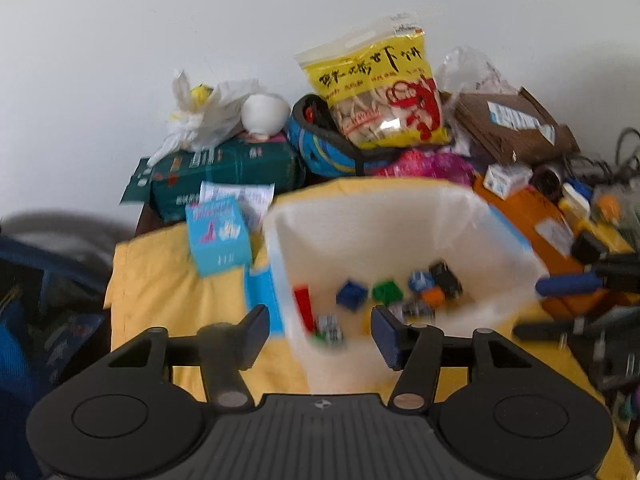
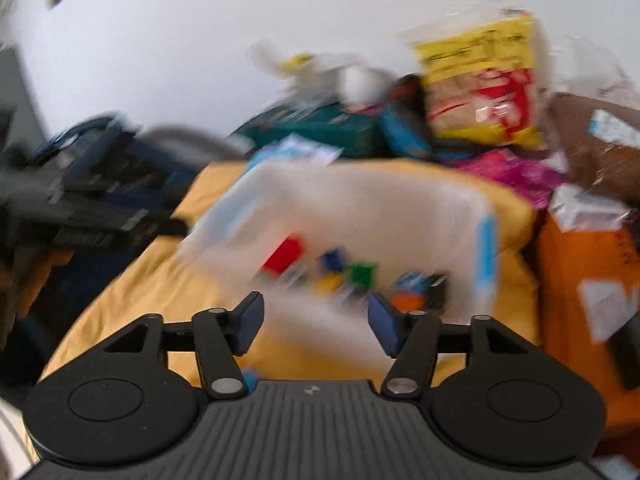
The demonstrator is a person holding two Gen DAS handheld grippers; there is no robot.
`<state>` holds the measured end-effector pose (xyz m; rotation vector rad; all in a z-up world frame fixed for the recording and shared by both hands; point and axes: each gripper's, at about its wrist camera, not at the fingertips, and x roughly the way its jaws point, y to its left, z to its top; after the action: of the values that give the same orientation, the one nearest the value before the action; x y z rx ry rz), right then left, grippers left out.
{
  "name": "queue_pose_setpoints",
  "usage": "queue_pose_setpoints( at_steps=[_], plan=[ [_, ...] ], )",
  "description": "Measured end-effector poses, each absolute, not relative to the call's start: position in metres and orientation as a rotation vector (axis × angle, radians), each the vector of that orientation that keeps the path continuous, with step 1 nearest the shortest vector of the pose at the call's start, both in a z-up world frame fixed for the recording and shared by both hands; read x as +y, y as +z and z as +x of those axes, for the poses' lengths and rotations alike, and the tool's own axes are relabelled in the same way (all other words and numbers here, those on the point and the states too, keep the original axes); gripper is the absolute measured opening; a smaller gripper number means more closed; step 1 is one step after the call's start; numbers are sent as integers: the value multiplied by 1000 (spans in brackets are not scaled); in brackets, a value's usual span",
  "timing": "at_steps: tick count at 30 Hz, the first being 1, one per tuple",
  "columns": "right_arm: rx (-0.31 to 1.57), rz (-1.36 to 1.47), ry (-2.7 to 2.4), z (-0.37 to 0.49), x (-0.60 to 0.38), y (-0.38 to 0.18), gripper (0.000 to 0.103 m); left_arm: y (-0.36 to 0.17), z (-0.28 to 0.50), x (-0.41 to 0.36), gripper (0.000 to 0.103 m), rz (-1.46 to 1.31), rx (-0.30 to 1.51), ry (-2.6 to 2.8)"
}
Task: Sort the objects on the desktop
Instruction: 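Grasp the red block with the right gripper while the left gripper grasps the blue block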
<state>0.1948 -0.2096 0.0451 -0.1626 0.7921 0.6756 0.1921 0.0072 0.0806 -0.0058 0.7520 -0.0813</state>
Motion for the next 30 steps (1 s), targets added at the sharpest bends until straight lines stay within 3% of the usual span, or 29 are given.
queue_pose_setpoints(
  at_steps=[2,5,10,11,12,13,27,28,30],
  plan=[
    [855,-215,712,167,-193,9,62,60,167,9,60,-12,783,-76],
    [955,-216,750,147,-173,-34,52,28,143,13,60,-31,851,-60],
    [965,-244,741,139,-149,-64,49,-1,119,16,60,-62,915,-42],
    [966,-247,742,140,-146,-67,46,-4,116,16,60,-68,919,-40],
    [973,-259,744,142,-145,-69,29,-6,113,14,60,-71,919,-42],
    [979,-258,740,145,-147,-71,22,-7,111,12,60,-70,918,-48],
    [996,-109,591,145,-247,-48,22,-44,133,-58,60,-13,952,-189],
    [997,-100,584,145,-252,-48,22,-46,135,-61,59,-10,954,-190],
    [999,-89,575,144,-254,-50,22,-52,141,-65,33,28,963,-190]
  ],
)
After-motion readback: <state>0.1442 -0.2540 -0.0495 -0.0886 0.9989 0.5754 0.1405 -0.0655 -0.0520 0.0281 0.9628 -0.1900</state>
